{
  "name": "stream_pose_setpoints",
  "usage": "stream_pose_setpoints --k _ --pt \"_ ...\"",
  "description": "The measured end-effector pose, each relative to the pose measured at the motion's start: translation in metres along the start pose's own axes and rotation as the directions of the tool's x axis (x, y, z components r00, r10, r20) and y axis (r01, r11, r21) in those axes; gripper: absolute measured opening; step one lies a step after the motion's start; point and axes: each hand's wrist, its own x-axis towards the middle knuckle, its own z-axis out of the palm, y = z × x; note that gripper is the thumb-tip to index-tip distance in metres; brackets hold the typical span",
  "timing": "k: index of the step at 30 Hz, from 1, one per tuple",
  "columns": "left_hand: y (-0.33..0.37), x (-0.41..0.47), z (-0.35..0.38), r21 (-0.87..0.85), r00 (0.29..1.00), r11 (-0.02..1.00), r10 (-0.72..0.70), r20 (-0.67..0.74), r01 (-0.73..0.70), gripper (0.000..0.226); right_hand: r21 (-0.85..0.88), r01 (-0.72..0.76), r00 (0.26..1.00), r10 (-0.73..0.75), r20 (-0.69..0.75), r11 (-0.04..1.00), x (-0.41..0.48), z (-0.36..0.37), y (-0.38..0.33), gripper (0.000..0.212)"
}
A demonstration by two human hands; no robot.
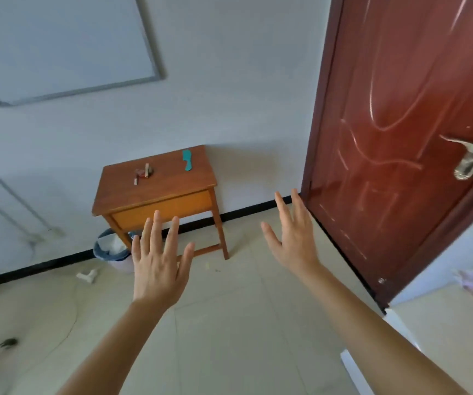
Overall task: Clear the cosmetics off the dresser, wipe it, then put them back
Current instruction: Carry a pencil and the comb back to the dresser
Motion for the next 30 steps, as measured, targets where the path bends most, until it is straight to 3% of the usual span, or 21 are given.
stream_pose_setpoints --k 5,11,16,20,25,30 --pt "-0.122 0.001 -0.014 -0.001 0.984 0.984 -0.178 -0.009 0.178 0.070 -0.005 0.101 0.984 -0.099 0.149 0.995 0.032 0.093 -0.096 0.072" --pt "-0.189 0.038 -0.001 0.022 0.979 0.979 -0.205 0.013 0.205 0.066 0.020 0.131 0.961 -0.132 0.243 0.991 0.069 0.166 -0.138 0.077" --pt "-0.223 0.101 0.024 0.040 0.977 0.977 -0.209 0.032 0.207 0.065 0.057 0.129 0.958 -0.139 0.251 0.990 0.127 0.218 -0.140 0.079" --pt "-0.251 0.175 0.063 0.078 0.969 0.976 -0.213 0.125 0.204 0.065 0.054 0.086 0.961 -0.097 0.260 0.995 0.197 0.272 -0.120 0.080" --pt "-0.285 0.266 0.108 0.184 0.905 0.948 -0.304 0.298 0.258 0.065 -0.017 0.022 0.906 -0.012 0.423 1.000 0.283 0.337 -0.095 0.081" --pt "-0.309 0.358 0.123 0.195 0.886 0.938 -0.336 0.319 0.286 0.063 -0.086 -0.014 0.858 0.056 0.511 0.996 0.374 0.386 -0.087 0.078"
